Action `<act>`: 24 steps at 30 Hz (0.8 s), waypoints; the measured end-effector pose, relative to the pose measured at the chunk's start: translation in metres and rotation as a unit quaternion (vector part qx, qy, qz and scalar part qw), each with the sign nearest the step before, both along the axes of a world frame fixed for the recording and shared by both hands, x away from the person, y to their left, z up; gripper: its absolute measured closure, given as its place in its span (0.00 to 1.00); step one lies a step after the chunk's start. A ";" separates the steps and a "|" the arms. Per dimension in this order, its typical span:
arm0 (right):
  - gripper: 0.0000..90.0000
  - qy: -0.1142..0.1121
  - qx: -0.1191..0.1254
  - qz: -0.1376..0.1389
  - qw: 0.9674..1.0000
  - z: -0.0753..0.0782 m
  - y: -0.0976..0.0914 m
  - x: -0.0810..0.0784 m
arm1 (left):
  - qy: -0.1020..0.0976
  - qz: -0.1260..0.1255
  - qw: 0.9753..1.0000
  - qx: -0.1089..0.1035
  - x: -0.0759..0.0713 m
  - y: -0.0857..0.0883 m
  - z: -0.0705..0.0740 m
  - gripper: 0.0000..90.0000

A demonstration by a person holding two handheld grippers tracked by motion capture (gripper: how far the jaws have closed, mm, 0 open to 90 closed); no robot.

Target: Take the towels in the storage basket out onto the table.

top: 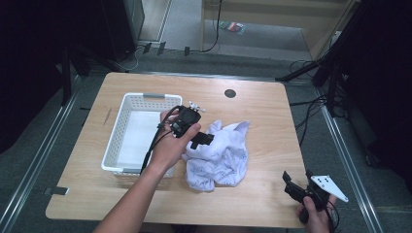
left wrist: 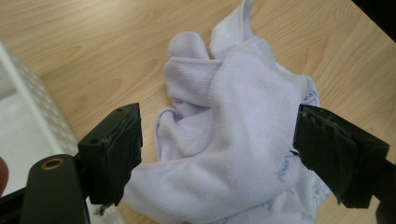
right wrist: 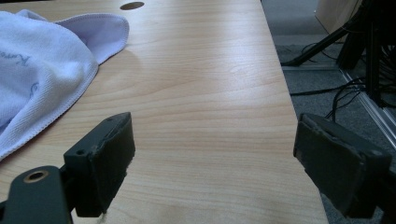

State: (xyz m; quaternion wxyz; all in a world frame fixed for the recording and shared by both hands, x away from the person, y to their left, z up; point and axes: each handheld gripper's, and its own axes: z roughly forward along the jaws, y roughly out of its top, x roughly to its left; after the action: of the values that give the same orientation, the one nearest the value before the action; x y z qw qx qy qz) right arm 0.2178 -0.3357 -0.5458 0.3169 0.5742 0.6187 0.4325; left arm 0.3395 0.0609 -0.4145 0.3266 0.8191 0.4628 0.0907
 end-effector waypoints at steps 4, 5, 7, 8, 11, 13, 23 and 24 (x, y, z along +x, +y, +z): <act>0.14 0.001 0.000 -0.001 1.000 0.000 0.000 0.000 | -0.008 0.009 1.000 -0.004 -0.003 0.017 0.004 0.19; 0.14 0.001 0.000 -0.001 1.000 0.000 0.000 0.000 | -0.012 0.014 1.000 -0.004 -0.003 0.023 0.005 0.19; 0.14 0.001 -0.001 -0.001 1.000 0.000 0.000 0.000 | -0.015 0.019 1.000 -0.009 -0.004 0.032 0.007 0.19; 0.14 0.001 0.000 -0.002 1.000 0.000 0.000 0.000 | -0.016 0.022 1.000 -0.010 -0.005 0.037 0.008 0.19; 0.14 0.001 0.000 -0.002 1.000 0.000 0.000 0.000 | -0.024 0.032 0.999 -0.011 -0.009 0.054 0.008 0.20; 0.14 0.002 0.000 -0.002 1.000 0.000 0.000 0.000 | -0.029 0.042 0.999 -0.012 -0.012 0.066 0.008 0.24; 0.14 0.003 0.000 -0.004 1.000 0.000 0.000 0.000 | -0.061 0.092 0.994 -0.004 -0.034 0.121 0.006 0.23; 0.14 0.003 0.000 -0.004 1.000 0.000 0.000 0.000 | -0.062 0.093 0.994 -0.002 -0.036 0.126 0.006 0.23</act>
State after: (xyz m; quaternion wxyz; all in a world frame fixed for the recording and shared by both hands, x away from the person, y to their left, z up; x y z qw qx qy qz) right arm 0.2181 -0.3354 -0.5458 0.3174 0.5780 0.6171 0.4295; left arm 0.3037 0.1865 -0.4088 0.3469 0.7647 0.5156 0.1706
